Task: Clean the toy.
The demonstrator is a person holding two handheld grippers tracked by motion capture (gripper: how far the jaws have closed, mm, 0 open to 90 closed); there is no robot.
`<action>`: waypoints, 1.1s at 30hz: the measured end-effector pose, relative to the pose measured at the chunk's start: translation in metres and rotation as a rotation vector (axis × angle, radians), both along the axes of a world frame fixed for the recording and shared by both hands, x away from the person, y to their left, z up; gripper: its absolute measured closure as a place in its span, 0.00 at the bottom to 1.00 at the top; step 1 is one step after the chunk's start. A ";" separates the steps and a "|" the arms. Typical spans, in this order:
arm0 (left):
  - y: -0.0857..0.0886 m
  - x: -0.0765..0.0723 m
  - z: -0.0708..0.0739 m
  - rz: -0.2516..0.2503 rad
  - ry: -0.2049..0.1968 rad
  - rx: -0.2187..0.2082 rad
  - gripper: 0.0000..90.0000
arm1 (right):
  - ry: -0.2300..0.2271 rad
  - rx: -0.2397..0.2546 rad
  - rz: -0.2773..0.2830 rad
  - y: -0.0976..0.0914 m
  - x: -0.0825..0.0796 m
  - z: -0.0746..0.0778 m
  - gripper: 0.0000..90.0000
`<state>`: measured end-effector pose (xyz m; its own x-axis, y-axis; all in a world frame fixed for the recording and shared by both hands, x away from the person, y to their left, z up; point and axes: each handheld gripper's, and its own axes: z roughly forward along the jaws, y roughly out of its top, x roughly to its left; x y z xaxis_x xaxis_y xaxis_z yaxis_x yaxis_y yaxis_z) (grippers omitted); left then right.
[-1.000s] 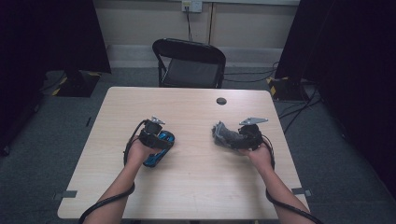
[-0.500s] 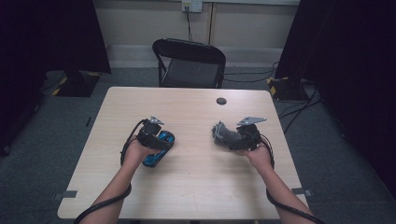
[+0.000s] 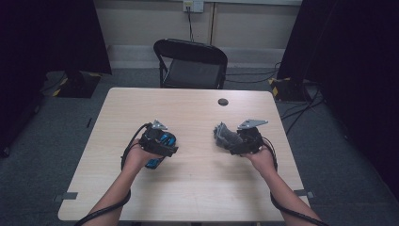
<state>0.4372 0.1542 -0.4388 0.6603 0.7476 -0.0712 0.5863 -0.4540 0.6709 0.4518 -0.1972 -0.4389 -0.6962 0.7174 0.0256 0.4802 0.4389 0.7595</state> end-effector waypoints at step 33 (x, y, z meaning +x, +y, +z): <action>-0.013 -0.030 0.001 -0.091 -0.022 -0.045 0.16 | -0.022 -0.005 0.118 0.021 -0.026 0.009 0.14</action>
